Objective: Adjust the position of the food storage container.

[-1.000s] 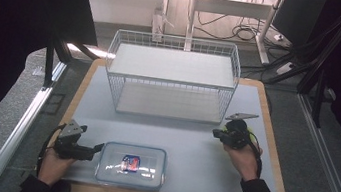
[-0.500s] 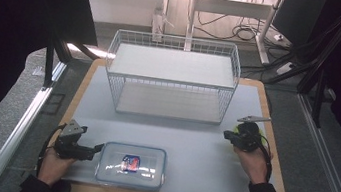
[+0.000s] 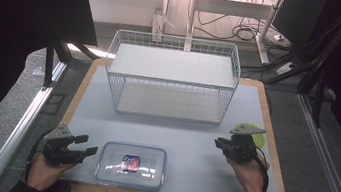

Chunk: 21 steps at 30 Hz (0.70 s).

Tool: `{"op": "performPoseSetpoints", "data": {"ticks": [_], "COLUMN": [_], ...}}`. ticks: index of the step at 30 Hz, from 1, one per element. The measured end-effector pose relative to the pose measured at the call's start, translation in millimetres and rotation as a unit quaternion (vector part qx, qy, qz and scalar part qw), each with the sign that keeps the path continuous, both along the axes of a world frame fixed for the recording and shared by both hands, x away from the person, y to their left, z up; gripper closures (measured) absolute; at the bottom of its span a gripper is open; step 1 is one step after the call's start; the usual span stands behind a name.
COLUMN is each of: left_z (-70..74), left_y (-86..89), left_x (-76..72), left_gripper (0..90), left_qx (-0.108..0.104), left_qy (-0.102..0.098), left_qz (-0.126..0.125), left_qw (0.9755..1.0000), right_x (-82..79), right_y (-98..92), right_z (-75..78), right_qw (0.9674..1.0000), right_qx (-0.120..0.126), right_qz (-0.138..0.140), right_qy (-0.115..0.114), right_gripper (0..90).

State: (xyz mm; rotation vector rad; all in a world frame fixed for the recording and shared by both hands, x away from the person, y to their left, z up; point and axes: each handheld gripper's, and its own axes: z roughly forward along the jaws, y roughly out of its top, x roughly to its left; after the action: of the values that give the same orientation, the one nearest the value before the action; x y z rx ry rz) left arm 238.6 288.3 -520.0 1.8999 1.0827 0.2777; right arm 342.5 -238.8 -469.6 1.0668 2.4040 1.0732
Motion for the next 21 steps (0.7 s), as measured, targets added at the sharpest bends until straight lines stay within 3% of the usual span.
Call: {"op": "performPoseSetpoints", "data": {"ticks": [2, 3, 5, 10, 12, 14, 21], "left_z": [0.3, 0.4, -0.8, -4.1, -3.9, -4.1, -4.0], "left_y": [-0.2, -1.0, -7.1, -22.2, -28.4, -29.5, -43.4], "left_x": [-2.6, -5.1, -11.7, -15.2, -15.6, -14.7, -10.2], "left_gripper": [51.3, 51.3, 65.1, 79.1, 80.5, 84.2, 85.9], "left_qx": [-0.004, -0.006, 0.008, 0.039, 0.061, 0.058, 0.051], "left_qy": [0.003, 0.006, 0.016, 0.033, 0.034, 0.036, 0.038], "left_qz": [-0.003, -0.008, -0.024, -0.048, -0.048, -0.047, -0.058], "left_qw": [1.0000, 0.9999, 0.9996, 0.9976, 0.9964, 0.9966, 0.9963], "right_x": [-7.9, -7.9, -20.6, -37.3, -44.9, -54.3, -66.0], "right_y": [2.8, 2.8, 5.3, 11.0, 15.3, 22.2, 29.8], "right_z": [1.1, 1.1, 1.7, -0.3, -1.9, -4.8, -9.0], "right_qw": [1.0000, 1.0000, 0.9999, 0.9994, 0.9988, 0.9981, 0.9973], "right_qx": [0.000, 0.000, 0.006, 0.014, 0.018, 0.010, 0.014], "right_qz": [0.006, 0.006, 0.013, 0.033, 0.044, 0.058, 0.064], "right_qy": [-0.004, -0.004, -0.004, 0.002, 0.008, 0.015, 0.032], "right_gripper": [81.1, 81.1, 81.9, 83.2, 83.9, 84.6, 84.7]}}
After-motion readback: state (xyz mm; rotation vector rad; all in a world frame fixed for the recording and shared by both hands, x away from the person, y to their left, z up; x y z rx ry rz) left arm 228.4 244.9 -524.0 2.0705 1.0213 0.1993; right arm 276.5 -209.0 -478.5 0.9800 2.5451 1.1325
